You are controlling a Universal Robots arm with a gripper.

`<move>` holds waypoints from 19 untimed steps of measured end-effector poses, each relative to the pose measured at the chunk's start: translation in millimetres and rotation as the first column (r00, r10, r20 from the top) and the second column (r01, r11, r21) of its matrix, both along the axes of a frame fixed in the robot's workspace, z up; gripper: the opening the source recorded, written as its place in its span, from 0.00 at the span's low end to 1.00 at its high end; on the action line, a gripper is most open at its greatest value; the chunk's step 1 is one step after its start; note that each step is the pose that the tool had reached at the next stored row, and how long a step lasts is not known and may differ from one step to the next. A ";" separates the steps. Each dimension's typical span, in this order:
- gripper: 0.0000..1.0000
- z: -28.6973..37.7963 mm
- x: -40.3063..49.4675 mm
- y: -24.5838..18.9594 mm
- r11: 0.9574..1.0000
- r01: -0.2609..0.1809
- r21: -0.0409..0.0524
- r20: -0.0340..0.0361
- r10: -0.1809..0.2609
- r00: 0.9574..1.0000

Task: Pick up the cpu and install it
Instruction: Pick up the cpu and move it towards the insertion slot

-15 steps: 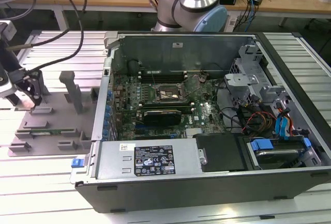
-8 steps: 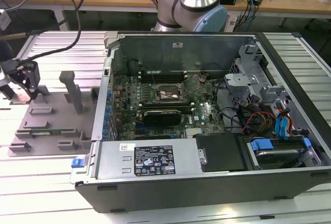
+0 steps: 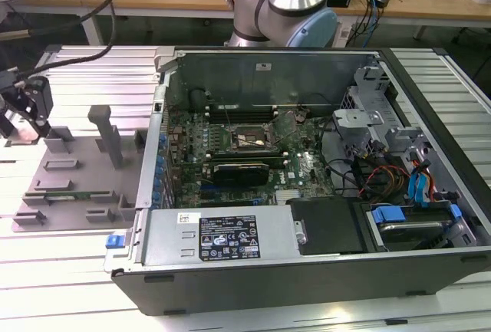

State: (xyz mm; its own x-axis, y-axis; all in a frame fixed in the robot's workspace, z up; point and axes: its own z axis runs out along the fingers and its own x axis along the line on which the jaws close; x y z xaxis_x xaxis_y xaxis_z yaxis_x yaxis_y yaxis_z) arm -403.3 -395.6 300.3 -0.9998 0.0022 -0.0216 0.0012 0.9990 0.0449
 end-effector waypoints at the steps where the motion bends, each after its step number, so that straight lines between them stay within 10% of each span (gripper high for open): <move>1: 0.55 3.5 0.0 0.1 1.000 0.000 0.000 0.000 0.000 1.000; 8: 0.55 33.9 0.0 0.7 1.000 0.000 0.000 0.000 0.000 1.000; 19: 0.55 56.1 0.0 0.9 1.000 0.000 0.000 0.000 0.000 1.000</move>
State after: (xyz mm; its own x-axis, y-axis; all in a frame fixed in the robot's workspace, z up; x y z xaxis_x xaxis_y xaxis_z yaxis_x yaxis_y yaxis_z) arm -403.3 -394.8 356.4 -0.9998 0.0022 -0.0216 0.0012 0.9990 0.0449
